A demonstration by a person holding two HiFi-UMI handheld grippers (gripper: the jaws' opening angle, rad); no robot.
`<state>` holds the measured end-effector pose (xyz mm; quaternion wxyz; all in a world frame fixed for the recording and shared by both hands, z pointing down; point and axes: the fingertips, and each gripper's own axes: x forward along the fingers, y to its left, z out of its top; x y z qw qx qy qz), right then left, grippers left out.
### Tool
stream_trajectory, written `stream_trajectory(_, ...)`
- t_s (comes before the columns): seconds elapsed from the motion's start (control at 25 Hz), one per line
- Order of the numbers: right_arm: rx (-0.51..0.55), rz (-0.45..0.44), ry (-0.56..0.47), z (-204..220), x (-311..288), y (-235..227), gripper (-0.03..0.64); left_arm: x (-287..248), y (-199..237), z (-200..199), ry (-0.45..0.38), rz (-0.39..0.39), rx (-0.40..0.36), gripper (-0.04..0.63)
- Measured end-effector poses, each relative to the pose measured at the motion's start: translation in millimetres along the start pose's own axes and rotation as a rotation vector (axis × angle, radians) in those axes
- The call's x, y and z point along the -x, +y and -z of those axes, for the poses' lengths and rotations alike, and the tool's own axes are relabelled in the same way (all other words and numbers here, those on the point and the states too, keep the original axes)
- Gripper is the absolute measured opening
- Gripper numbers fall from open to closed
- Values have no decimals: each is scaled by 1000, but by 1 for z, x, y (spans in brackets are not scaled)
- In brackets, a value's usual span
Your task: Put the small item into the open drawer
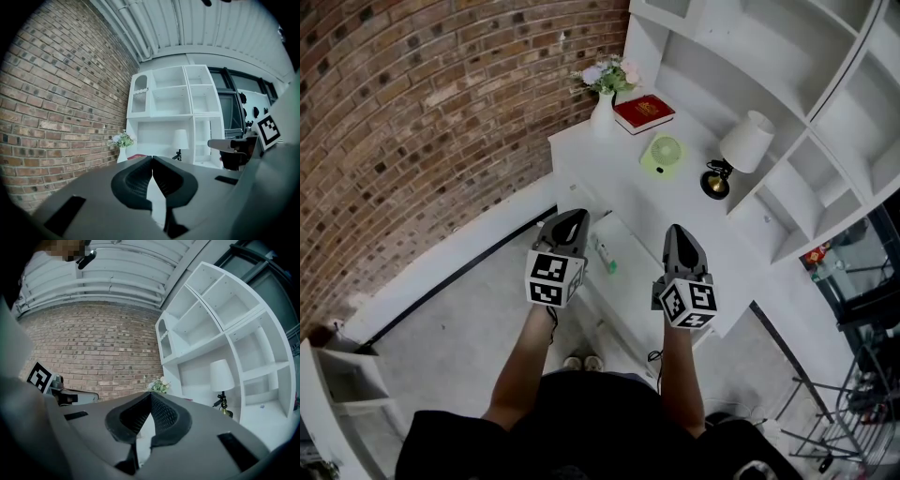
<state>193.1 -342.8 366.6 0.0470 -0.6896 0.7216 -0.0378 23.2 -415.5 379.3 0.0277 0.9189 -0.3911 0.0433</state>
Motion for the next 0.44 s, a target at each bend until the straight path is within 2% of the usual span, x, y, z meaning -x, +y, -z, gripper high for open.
stream_trajectory(0.44, 7, -3, 21, 8, 7, -3, -2, 2, -10, 7, 11, 5, 12, 23)
